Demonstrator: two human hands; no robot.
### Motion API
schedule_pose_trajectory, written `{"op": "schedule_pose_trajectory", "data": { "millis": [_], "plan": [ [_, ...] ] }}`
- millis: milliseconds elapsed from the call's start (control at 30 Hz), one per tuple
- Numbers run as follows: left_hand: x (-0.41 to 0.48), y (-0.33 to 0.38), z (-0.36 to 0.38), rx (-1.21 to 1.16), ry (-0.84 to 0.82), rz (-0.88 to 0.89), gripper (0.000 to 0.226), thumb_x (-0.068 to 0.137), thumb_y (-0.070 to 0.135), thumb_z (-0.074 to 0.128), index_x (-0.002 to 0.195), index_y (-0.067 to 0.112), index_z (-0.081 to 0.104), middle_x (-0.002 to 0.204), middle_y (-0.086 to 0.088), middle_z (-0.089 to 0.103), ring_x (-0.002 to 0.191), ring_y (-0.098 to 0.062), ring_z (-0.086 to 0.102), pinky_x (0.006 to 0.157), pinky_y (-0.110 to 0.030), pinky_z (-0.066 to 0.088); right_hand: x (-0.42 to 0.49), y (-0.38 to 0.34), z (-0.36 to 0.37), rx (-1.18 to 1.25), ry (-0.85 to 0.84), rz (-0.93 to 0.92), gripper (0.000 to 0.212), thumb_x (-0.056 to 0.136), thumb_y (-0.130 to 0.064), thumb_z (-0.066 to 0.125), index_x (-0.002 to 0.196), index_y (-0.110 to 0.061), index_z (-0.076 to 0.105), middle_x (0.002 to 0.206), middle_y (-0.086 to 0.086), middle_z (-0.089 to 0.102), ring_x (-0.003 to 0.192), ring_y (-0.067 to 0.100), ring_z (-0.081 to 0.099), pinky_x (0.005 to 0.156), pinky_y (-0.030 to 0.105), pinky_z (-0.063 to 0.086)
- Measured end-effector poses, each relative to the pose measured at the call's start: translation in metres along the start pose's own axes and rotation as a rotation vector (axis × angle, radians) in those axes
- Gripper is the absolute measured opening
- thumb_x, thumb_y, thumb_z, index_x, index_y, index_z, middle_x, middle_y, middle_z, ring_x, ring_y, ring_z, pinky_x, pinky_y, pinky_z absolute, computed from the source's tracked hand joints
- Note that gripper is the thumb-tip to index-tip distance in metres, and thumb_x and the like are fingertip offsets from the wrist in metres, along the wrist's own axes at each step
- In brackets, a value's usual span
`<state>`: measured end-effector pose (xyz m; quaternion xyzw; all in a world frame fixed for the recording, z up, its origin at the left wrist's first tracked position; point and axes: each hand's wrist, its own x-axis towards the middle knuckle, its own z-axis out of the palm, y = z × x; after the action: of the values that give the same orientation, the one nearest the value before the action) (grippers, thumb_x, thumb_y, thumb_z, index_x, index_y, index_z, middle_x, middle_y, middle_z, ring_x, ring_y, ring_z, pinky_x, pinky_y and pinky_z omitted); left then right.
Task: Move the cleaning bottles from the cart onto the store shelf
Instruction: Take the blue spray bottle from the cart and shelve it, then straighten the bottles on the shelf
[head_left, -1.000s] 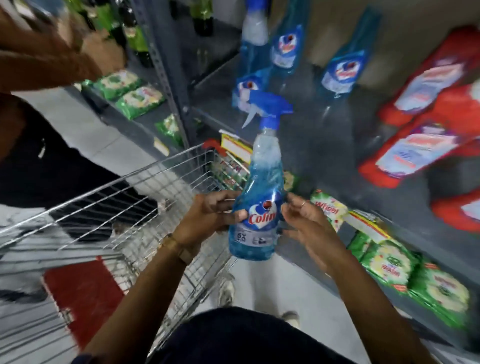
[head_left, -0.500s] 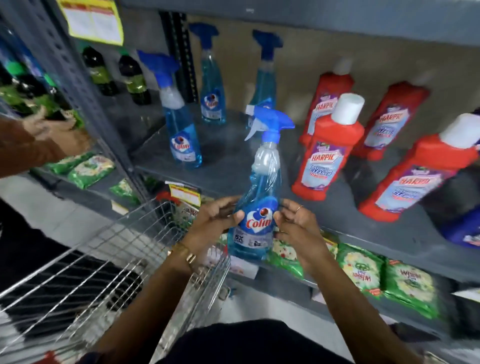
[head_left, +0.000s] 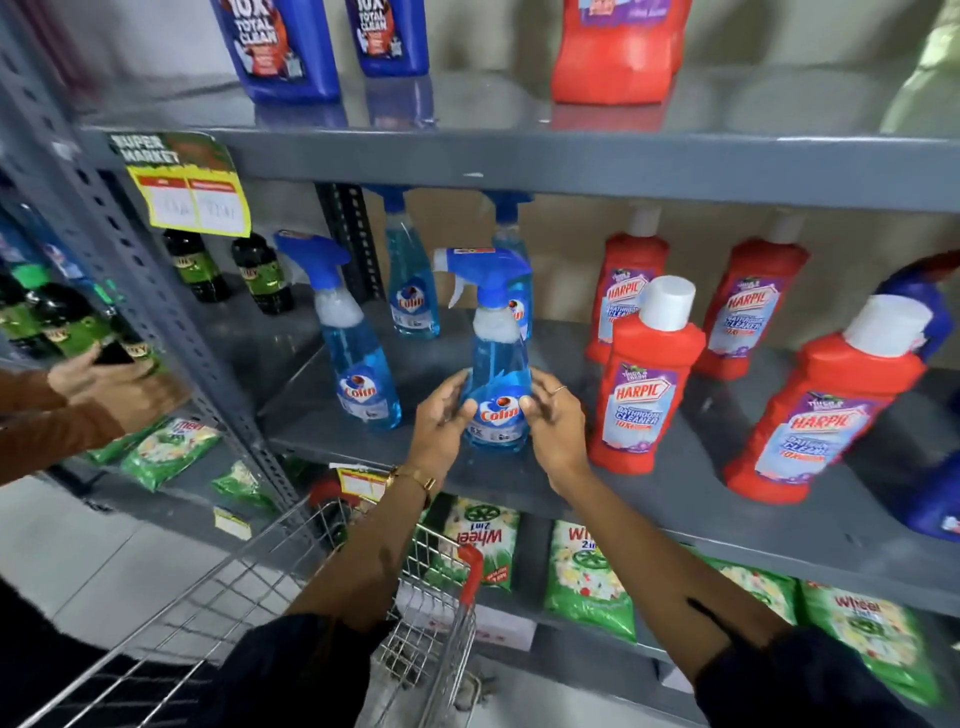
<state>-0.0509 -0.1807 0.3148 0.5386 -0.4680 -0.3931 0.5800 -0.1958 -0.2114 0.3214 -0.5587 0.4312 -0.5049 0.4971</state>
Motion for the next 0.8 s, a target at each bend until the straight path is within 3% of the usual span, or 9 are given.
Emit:
{"op": "schedule_pose_trajectory", "data": {
  "millis": [133, 233, 333, 400, 467, 533, 633, 700, 800],
  "plan": [
    [0.005, -0.001, 0.002, -0.013, 0.003, 0.026, 0.057, 0.083, 0.023, 0.063, 0.135, 0.010, 0.043, 0.136, -0.016, 0.053, 0.114, -0.011, 0.060, 0.091, -0.018, 0.052, 0.003, 0.002, 0.004, -0.088, 0.007, -0.051, 0.038, 0.092, -0.001, 0.052, 0.130, -0.004, 0.051, 0.127, 0.016, 0.062, 0.117, 0.024, 0.061, 0.100, 0.043, 0.050],
    [-0.002, -0.010, 0.007, -0.021, 0.012, 0.038, 0.054, 0.089, 0.006, 0.056, 0.139, 0.010, 0.038, 0.142, -0.011, 0.048, 0.118, -0.003, 0.057, 0.089, -0.013, 0.050, -0.015, 0.009, 0.000, -0.212, 0.091, -0.079, 0.033, 0.094, -0.016, 0.053, 0.124, -0.005, 0.057, 0.122, 0.013, 0.065, 0.112, 0.022, 0.061, 0.099, 0.043, 0.049],
    [-0.020, -0.028, 0.015, -0.005, 0.083, -0.014, 0.089, 0.077, 0.013, 0.075, 0.148, 0.020, 0.022, 0.153, -0.004, 0.035, 0.137, -0.012, 0.040, 0.101, -0.013, 0.044, -0.061, 0.025, -0.020, -0.181, 0.181, -0.080, 0.023, 0.092, -0.036, 0.052, 0.109, -0.029, 0.065, 0.109, 0.001, 0.068, 0.102, 0.020, 0.064, 0.091, 0.049, 0.052],
    [-0.025, -0.036, 0.023, 0.079, 0.170, -0.027, 0.116, 0.059, 0.033, 0.087, 0.148, 0.030, 0.014, 0.155, -0.001, 0.028, 0.141, -0.011, 0.032, 0.112, -0.029, 0.039, -0.094, 0.032, -0.043, -0.135, 0.287, -0.055, 0.017, 0.086, -0.048, 0.053, 0.096, -0.038, 0.062, 0.100, 0.001, 0.065, 0.093, 0.019, 0.065, 0.083, 0.047, 0.054],
    [-0.024, -0.036, 0.036, 0.191, 0.251, -0.017, 0.130, 0.047, 0.046, 0.089, 0.148, 0.030, 0.009, 0.156, -0.001, 0.022, 0.143, -0.016, 0.028, 0.116, -0.040, 0.032, -0.112, 0.033, -0.070, -0.143, 0.483, -0.067, 0.027, 0.079, -0.051, 0.062, 0.098, -0.034, 0.057, 0.102, 0.005, 0.055, 0.090, 0.027, 0.061, 0.077, 0.046, 0.054],
    [-0.020, -0.033, 0.051, 0.245, 0.297, 0.027, 0.136, 0.044, 0.043, 0.091, 0.149, 0.024, 0.007, 0.154, -0.005, 0.024, 0.142, -0.021, 0.029, 0.116, -0.040, 0.030, -0.112, 0.027, -0.102, -0.184, 0.667, -0.085, 0.047, 0.073, -0.043, 0.074, 0.110, -0.030, 0.049, 0.115, 0.008, 0.043, 0.096, 0.032, 0.056, 0.079, 0.043, 0.052],
    [-0.013, -0.030, 0.065, 0.302, 0.386, 0.027, 0.130, 0.049, 0.027, 0.092, 0.149, 0.012, 0.010, 0.149, -0.014, 0.032, 0.138, -0.025, 0.035, 0.111, -0.030, 0.029, -0.082, 0.015, -0.150, -0.385, 0.854, -0.035, 0.097, 0.058, -0.026, 0.090, 0.135, -0.008, 0.035, 0.134, 0.023, 0.036, 0.119, 0.031, 0.040, 0.102, 0.038, 0.033],
    [-0.010, -0.033, 0.067, 0.306, 0.432, 0.008, 0.125, 0.051, 0.019, 0.091, 0.149, 0.008, 0.015, 0.147, -0.016, 0.035, 0.136, -0.027, 0.038, 0.109, -0.027, 0.030, -0.059, 0.014, -0.177, -0.461, 0.875, 0.048, 0.116, 0.048, -0.030, 0.093, 0.139, 0.002, 0.029, 0.140, 0.028, 0.036, 0.131, 0.036, 0.033, 0.111, 0.041, 0.023],
    [-0.007, -0.038, 0.066, 0.324, 0.450, 0.040, 0.122, 0.050, 0.017, 0.091, 0.147, 0.005, 0.019, 0.146, -0.017, 0.037, 0.134, -0.027, 0.042, 0.110, -0.028, 0.032, -0.040, 0.024, -0.199, -0.399, 0.769, 0.057, 0.103, 0.047, -0.028, 0.094, 0.129, 0.001, 0.039, 0.127, 0.023, 0.055, 0.119, 0.036, 0.052, 0.102, 0.038, 0.040]
  ]
}}
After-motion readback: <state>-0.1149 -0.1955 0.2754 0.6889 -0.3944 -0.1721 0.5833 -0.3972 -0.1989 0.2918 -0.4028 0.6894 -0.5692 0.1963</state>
